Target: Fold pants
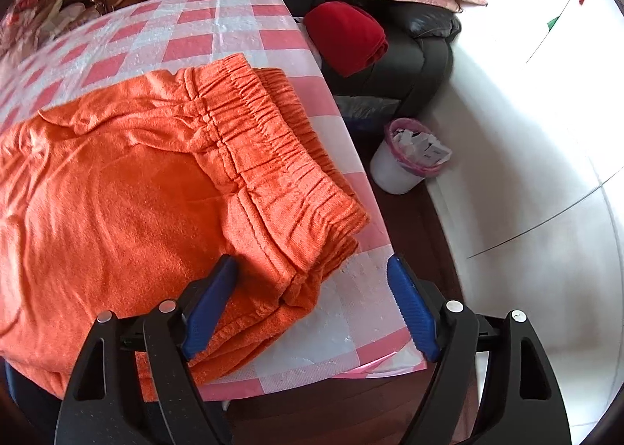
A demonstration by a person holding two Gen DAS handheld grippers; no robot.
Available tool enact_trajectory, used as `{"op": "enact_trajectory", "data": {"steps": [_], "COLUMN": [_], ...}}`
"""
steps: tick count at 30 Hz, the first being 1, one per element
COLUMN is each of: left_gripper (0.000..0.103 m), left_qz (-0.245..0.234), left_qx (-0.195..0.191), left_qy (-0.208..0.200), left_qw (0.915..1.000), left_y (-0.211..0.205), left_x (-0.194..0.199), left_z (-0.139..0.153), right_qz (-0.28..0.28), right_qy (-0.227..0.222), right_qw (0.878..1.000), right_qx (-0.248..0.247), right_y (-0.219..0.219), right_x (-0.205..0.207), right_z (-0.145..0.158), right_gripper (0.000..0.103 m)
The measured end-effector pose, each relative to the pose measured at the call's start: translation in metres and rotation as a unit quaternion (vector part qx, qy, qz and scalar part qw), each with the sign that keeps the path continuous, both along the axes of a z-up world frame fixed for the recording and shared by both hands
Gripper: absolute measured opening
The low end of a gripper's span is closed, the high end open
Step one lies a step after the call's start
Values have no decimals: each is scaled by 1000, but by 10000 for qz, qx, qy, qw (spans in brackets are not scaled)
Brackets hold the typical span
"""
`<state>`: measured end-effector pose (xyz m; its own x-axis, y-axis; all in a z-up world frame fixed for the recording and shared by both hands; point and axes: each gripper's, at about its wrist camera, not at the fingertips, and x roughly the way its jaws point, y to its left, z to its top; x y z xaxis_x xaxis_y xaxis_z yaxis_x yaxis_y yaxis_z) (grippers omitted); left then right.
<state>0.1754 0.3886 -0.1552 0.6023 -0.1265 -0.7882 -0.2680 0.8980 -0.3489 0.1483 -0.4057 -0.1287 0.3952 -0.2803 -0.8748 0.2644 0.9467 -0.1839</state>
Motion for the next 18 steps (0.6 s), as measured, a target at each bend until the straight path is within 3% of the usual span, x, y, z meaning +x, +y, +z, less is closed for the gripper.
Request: {"op": "enact_trajectory", "data": {"steps": [5, 8, 9, 10, 13, 16, 18], "left_gripper": [7, 9, 14, 26, 31, 36, 38], "left_qz": [57, 112, 143, 262, 542, 649, 646], "left_qx": [56, 122, 99, 113, 97, 79, 67], "left_qy": [16, 110, 137, 152, -4, -146, -197], "left_qw": [10000, 9998, 9998, 9995, 9985, 9978, 9977], "left_y": [-6, -6, -5, -2, 4, 1, -2], "left_x": [5, 7, 8, 8, 1, -13, -23], "left_z": [3, 6, 6, 8, 20, 34, 40], "right_qz": [7, -46, 27, 230, 1162, 1194, 1281], "right_qy": [-441, -864, -1031, -1135, -762, -279, 239], "right_qw": [9957, 9851, 9812, 9789, 9640, 9644, 9517], "right_qx": [815, 1485, 1634, 1681, 2268, 2342, 2780], "right_y": [-26, -57, -67, -70, -65, -64, -60], "right_x": [-19, -27, -21, -10, 39, 95, 130], "right_z": [24, 53, 65, 76, 81, 66, 45], "right_gripper": [77, 78, 78, 78, 81, 83, 83]}}
